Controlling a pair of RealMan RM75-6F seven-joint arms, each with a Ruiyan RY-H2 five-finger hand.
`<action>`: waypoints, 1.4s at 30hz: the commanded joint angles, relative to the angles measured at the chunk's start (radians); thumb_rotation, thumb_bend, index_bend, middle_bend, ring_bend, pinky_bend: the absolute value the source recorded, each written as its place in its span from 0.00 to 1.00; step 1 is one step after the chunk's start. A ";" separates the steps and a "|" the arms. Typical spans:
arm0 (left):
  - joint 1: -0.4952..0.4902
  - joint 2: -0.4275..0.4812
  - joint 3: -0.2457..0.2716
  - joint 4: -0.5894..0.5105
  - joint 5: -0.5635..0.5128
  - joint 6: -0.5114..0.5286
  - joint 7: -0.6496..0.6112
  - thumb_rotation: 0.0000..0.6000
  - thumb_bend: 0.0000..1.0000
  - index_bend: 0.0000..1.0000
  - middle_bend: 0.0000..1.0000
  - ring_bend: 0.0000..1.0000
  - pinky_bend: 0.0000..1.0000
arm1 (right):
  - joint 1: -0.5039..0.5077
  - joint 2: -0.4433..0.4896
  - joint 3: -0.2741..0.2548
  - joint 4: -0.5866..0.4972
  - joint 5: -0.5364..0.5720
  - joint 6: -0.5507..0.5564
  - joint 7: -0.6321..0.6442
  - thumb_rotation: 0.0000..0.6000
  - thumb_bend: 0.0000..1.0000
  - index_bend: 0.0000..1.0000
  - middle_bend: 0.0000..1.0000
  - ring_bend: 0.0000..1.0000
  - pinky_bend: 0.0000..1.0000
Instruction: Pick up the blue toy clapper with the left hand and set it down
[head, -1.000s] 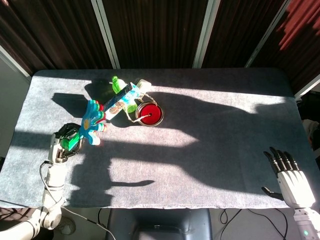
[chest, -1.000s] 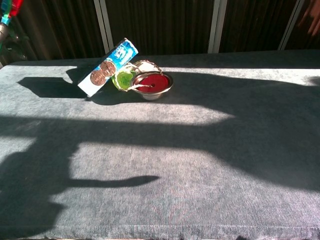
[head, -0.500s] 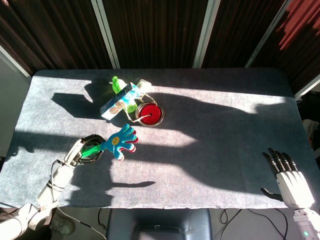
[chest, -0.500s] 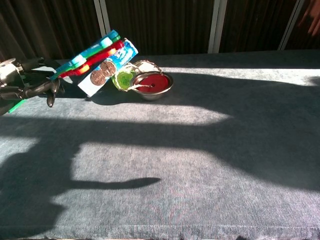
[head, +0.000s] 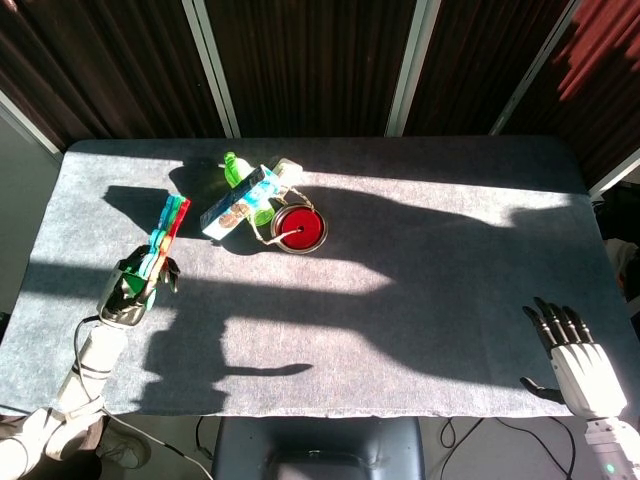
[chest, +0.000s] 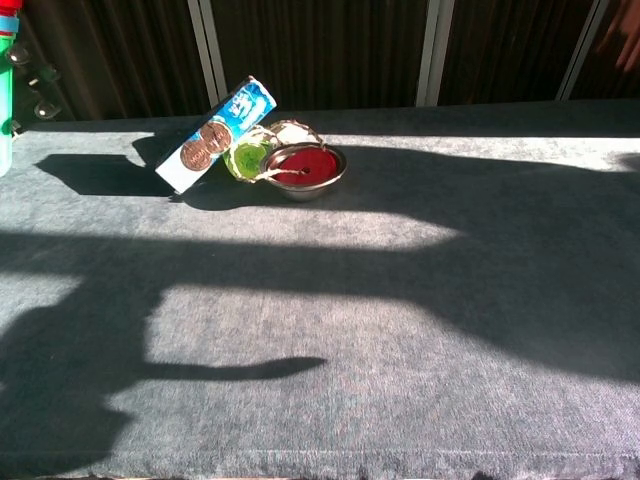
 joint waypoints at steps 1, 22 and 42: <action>-0.075 -0.059 0.134 0.167 0.065 -0.295 0.921 1.00 0.66 0.78 0.73 0.44 0.61 | 0.000 0.002 0.000 -0.001 0.001 -0.001 0.003 1.00 0.12 0.00 0.00 0.00 0.00; -0.108 -0.220 0.052 0.277 -0.089 -0.395 1.219 1.00 0.57 0.67 0.56 0.28 0.22 | 0.001 0.005 0.002 0.001 0.008 -0.004 0.010 1.00 0.12 0.00 0.00 0.00 0.00; -0.023 -0.075 0.047 0.008 -0.124 -0.271 1.654 1.00 0.41 0.00 0.00 0.00 0.00 | -0.003 0.009 0.002 -0.001 0.001 0.008 0.018 1.00 0.12 0.00 0.00 0.00 0.00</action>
